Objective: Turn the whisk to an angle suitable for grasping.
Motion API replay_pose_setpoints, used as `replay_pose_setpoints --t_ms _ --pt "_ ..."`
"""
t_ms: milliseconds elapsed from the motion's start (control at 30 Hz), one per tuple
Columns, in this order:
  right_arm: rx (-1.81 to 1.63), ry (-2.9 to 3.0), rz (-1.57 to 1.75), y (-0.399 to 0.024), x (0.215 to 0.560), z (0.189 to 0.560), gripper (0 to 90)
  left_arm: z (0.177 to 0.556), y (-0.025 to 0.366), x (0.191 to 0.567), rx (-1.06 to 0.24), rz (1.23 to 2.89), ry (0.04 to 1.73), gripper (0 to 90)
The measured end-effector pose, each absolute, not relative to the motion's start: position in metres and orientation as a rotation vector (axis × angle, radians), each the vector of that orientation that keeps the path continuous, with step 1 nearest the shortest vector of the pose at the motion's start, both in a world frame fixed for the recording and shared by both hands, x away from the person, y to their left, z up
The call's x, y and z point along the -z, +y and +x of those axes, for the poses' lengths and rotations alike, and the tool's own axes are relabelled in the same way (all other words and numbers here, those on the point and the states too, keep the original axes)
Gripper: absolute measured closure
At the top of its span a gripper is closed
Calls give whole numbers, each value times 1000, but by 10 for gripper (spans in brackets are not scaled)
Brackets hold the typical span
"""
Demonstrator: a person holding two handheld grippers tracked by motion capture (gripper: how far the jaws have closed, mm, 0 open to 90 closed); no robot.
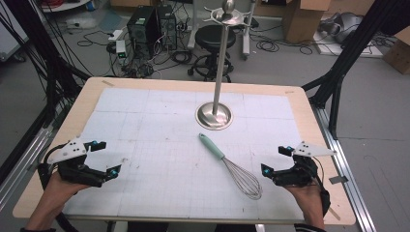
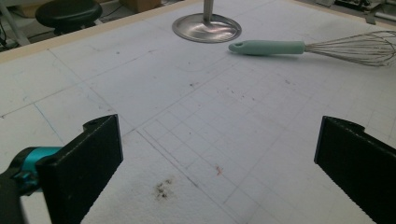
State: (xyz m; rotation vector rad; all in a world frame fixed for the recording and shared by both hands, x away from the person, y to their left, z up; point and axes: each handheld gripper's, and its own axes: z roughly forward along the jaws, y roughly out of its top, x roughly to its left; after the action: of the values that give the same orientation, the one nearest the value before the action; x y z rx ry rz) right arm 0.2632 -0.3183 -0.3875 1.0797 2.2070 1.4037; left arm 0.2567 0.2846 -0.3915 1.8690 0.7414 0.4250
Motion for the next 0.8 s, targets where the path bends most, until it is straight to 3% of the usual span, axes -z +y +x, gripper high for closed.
replay_pose_setpoints --t_ms 800 --pt "-1339 2329 989 -292 362 272 6 254 288 390 -421 1855 730 17"
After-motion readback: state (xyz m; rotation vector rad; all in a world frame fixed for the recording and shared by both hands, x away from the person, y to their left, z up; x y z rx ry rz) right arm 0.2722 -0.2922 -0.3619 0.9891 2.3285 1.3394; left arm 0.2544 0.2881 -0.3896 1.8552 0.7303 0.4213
